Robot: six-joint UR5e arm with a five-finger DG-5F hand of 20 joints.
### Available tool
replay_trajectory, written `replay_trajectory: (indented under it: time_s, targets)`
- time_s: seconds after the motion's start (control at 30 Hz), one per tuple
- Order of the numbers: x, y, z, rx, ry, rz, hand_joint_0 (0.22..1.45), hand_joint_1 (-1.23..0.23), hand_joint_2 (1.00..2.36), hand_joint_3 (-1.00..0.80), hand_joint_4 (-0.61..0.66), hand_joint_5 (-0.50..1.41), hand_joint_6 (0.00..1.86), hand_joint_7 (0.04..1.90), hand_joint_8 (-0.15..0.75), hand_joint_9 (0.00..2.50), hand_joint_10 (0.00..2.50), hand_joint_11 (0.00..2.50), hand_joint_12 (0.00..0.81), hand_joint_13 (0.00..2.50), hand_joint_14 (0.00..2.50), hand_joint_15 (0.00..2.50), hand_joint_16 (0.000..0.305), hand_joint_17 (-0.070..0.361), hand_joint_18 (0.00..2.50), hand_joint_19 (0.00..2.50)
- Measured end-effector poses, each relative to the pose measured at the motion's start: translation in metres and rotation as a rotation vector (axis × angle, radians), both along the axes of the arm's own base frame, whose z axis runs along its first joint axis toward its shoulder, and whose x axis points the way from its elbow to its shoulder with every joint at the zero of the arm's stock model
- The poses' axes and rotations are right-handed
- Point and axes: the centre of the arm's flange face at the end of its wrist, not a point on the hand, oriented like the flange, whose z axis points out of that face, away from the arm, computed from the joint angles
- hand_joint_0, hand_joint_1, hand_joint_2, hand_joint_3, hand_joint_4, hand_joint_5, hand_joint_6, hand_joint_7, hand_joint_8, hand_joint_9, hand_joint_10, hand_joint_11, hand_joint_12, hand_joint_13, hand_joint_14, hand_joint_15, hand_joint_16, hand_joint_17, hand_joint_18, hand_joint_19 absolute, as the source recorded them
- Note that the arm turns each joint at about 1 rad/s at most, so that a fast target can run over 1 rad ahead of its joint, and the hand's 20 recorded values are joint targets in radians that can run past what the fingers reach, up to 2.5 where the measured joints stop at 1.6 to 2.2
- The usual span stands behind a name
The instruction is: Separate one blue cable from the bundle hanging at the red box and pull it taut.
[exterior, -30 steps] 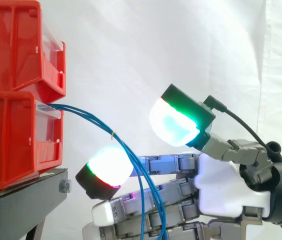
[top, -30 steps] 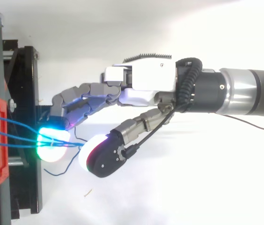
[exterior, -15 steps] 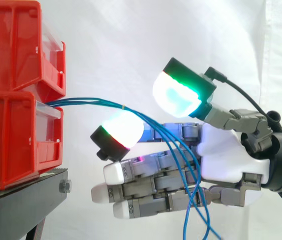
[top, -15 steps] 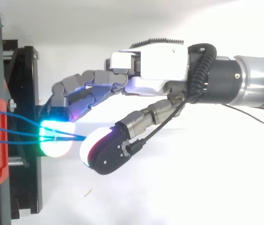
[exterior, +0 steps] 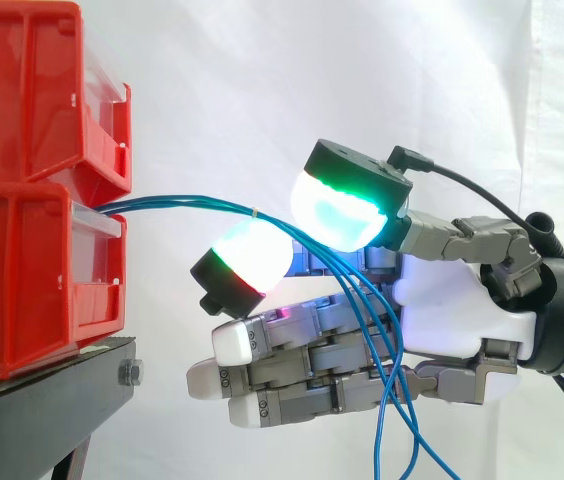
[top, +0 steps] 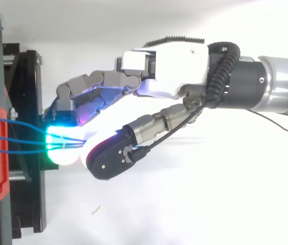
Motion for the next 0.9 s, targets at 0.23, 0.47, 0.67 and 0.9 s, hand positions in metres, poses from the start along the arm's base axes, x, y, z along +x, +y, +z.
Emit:
replay_trajectory:
  time_s: [0.23,0.47,0.67,0.9]
  targets:
    - [-0.0001,0.0006,-0.0003,-0.011,0.002,0.001,0.56,-0.48,1.0,-0.47,0.16,-0.13,0.53,1.22,0.28,0.62,0.01,0.35,0.289,0.51,0.01,0.17,0.028,0.062,0.3,0.06]
    - [-0.0002,0.0008,-0.0003,-0.01,0.003,0.002,0.63,-0.56,1.01,-0.31,0.13,-0.13,0.55,1.23,0.274,0.62,0.01,0.36,0.283,0.52,0.01,0.18,0.026,0.06,0.29,0.07]
    - [-0.0007,0.0016,-0.0013,-0.011,0.01,0.002,0.64,-0.68,1.01,-0.26,0.13,-0.15,0.63,1.14,0.278,0.63,0.01,0.38,0.287,0.54,0.01,0.17,0.026,0.059,0.32,0.05]
    - [-0.0007,0.0037,-0.0017,-0.01,0.014,0.004,0.65,-0.74,1.01,-0.31,0.14,-0.18,0.77,0.95,0.284,0.65,0.01,0.41,0.285,0.56,0.01,0.17,0.026,0.058,0.36,0.05]
